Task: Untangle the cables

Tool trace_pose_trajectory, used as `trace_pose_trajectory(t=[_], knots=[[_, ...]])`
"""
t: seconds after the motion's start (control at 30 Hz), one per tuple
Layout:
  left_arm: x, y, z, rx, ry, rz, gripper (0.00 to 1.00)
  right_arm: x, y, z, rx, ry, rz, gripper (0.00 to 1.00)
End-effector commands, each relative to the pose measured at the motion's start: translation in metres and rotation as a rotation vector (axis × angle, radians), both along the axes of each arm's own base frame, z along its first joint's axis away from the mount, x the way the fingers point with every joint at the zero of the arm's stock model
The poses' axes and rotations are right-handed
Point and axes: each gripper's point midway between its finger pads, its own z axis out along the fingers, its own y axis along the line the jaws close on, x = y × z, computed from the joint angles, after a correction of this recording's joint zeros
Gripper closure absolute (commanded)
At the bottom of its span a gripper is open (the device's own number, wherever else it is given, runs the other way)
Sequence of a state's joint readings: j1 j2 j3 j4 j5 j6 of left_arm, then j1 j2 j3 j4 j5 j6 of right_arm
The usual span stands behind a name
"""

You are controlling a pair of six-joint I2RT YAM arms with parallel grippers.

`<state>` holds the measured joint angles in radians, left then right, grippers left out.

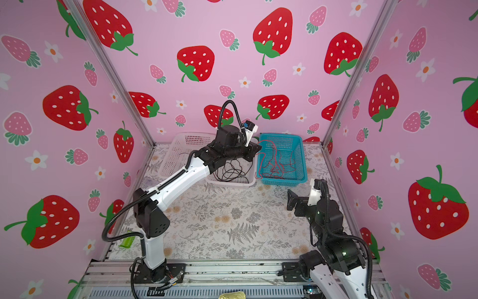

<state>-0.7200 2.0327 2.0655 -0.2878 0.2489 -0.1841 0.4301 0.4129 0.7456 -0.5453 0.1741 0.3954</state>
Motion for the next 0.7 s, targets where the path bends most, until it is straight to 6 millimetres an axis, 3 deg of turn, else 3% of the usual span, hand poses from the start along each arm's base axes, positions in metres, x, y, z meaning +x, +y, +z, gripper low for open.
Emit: trace_pose_trajectory(t=[0.0, 0.23, 0.67], knots=[[0.01, -0.02, 0.023, -0.08, -0.032, -0.03, 1.0, -0.002, -0.005, 0.004, 0.01, -0.034, -0.024, 0.01], [0.038, -0.051, -0.009, -0.099, -0.021, -0.031, 1.0, -0.003, -0.006, 0.005, 0.016, -0.048, -0.023, 0.01], [0.064, -0.088, -0.065, -0.115, -0.053, -0.004, 1.0, -0.006, -0.01, 0.009, 0.025, -0.075, -0.025, 0.02]])
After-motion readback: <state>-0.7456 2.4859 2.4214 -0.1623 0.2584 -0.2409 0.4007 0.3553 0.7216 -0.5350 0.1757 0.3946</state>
